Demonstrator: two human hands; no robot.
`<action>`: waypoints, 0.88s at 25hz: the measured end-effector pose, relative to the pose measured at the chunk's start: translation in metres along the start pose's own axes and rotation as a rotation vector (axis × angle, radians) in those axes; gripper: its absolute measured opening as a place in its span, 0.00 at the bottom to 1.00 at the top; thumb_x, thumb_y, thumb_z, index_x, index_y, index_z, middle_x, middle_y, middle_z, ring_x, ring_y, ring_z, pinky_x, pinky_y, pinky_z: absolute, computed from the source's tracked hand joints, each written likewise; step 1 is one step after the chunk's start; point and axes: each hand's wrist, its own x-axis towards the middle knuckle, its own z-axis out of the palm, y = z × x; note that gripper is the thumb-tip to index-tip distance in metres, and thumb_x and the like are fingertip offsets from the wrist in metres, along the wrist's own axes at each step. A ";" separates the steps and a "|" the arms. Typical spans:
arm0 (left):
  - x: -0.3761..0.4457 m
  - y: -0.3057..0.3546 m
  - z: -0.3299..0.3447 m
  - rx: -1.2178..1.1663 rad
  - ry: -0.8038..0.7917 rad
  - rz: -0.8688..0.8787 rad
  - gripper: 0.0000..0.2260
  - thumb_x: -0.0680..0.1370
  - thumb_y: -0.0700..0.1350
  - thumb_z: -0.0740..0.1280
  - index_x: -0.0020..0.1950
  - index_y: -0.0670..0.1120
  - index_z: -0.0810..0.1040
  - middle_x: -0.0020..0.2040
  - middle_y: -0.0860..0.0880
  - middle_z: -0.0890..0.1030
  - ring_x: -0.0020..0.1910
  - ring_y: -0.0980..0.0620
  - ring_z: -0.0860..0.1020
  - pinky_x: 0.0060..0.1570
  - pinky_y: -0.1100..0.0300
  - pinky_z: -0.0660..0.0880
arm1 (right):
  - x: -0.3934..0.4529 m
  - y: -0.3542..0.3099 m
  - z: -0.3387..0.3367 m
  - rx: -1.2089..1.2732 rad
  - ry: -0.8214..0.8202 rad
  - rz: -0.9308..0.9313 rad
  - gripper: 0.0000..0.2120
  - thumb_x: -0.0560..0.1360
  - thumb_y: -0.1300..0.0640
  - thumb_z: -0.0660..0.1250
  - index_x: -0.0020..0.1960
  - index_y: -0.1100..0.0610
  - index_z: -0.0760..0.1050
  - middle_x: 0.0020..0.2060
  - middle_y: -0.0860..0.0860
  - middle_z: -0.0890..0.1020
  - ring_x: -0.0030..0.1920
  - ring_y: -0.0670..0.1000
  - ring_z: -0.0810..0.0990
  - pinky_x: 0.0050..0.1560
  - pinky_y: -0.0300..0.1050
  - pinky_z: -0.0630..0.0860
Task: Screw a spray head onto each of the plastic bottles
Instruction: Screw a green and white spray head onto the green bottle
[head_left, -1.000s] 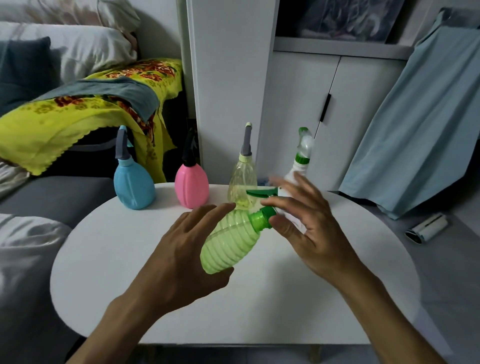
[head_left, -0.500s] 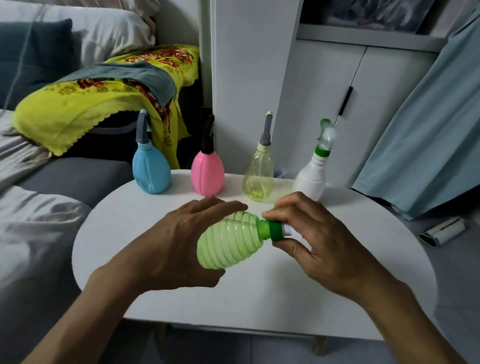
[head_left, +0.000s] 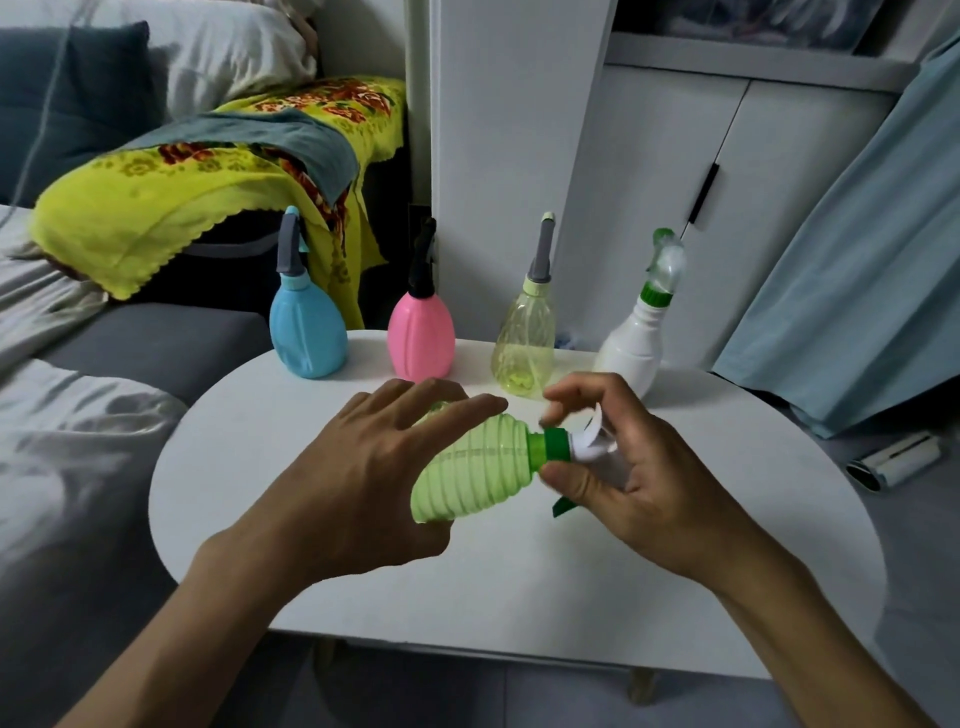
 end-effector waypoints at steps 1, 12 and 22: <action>0.000 0.000 0.000 0.011 0.005 0.000 0.42 0.62 0.52 0.79 0.74 0.53 0.66 0.65 0.48 0.77 0.61 0.45 0.76 0.54 0.45 0.79 | 0.000 0.000 0.000 0.013 0.000 0.001 0.22 0.72 0.48 0.72 0.61 0.39 0.67 0.54 0.40 0.76 0.48 0.49 0.80 0.43 0.47 0.83; 0.004 0.007 0.000 0.089 0.028 0.011 0.43 0.60 0.50 0.82 0.73 0.49 0.69 0.65 0.45 0.78 0.60 0.42 0.77 0.53 0.47 0.77 | -0.003 0.003 -0.001 -0.006 0.030 0.025 0.23 0.71 0.46 0.74 0.61 0.40 0.67 0.54 0.41 0.75 0.45 0.48 0.80 0.42 0.48 0.83; 0.006 0.007 -0.001 0.100 0.048 0.027 0.44 0.60 0.49 0.82 0.72 0.50 0.66 0.64 0.43 0.78 0.59 0.39 0.78 0.54 0.44 0.78 | -0.002 0.002 -0.001 0.024 0.048 0.025 0.22 0.71 0.44 0.73 0.60 0.39 0.66 0.51 0.40 0.76 0.47 0.50 0.81 0.41 0.46 0.84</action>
